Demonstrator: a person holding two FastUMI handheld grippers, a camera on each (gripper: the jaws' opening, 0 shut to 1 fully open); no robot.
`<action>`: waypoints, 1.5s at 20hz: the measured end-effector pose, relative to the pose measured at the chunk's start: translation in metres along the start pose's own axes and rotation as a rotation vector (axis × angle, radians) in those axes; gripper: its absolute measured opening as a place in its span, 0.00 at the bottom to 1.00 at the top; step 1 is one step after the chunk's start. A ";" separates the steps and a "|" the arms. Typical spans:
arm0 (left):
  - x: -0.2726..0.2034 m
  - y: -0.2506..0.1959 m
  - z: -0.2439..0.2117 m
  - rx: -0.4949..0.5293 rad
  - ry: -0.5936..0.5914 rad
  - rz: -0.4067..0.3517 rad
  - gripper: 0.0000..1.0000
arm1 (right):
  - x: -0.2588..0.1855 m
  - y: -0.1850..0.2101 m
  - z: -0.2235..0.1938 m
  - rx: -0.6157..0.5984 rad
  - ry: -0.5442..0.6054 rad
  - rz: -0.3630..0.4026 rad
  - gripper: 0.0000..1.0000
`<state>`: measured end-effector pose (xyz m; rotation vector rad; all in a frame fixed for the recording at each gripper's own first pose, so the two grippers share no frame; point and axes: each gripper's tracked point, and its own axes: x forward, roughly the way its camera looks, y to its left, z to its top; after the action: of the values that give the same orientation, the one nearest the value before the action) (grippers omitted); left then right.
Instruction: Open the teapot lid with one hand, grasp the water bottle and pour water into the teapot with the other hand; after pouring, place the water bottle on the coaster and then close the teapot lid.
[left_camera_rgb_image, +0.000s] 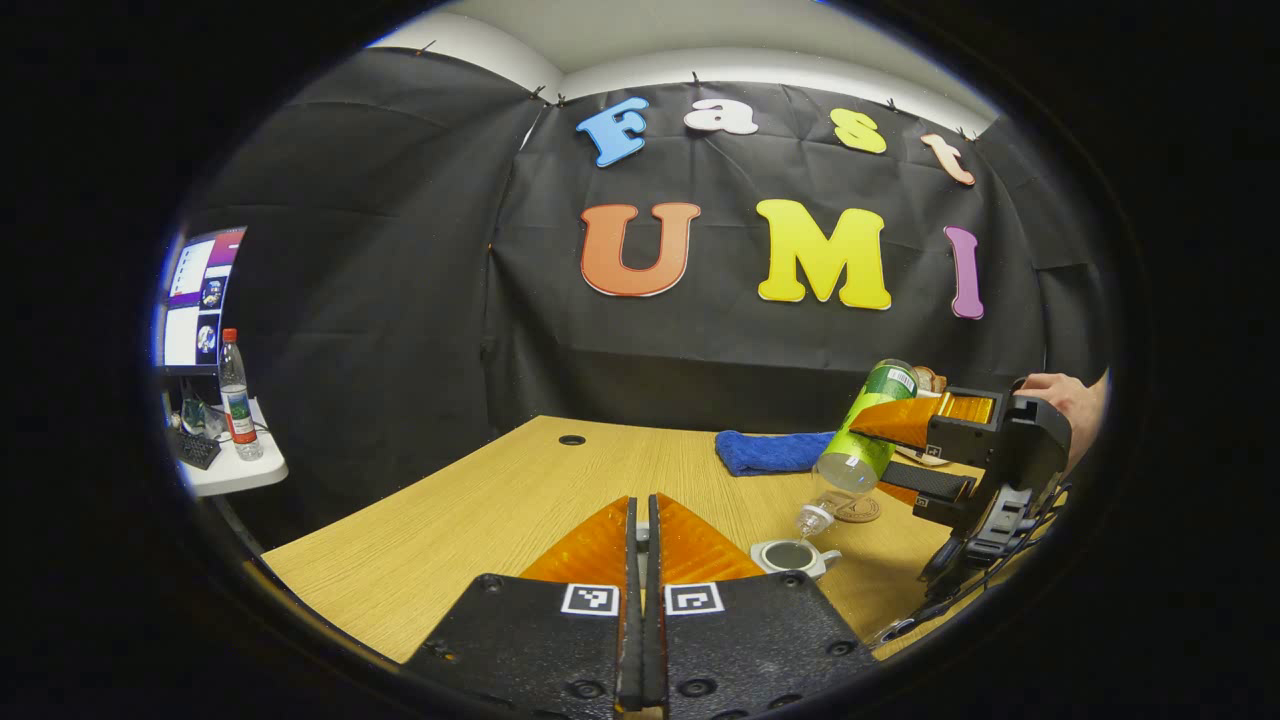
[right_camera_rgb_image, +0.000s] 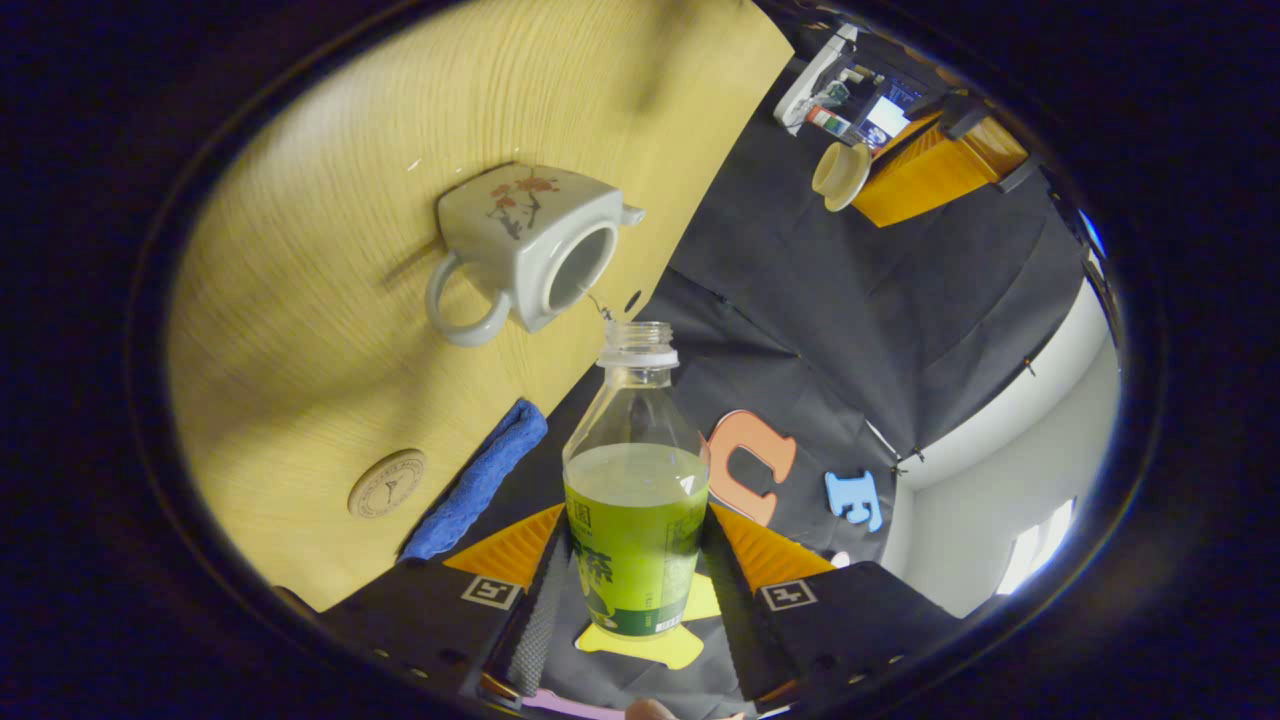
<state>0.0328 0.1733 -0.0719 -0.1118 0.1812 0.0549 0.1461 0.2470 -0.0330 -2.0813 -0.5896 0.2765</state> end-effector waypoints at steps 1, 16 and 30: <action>0.000 0.000 0.000 0.001 0.000 0.000 0.03 | -0.001 -0.002 0.001 -0.009 -0.003 -0.002 0.72; -0.001 0.006 0.003 0.009 -0.003 0.012 0.03 | -0.003 -0.007 0.005 -0.058 -0.010 -0.016 0.72; -0.005 0.014 0.006 0.020 -0.011 0.029 0.02 | -0.020 0.015 -0.005 0.673 0.056 0.123 0.72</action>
<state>0.0283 0.1872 -0.0665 -0.0889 0.1727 0.0822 0.1356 0.2261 -0.0436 -1.4667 -0.2770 0.4197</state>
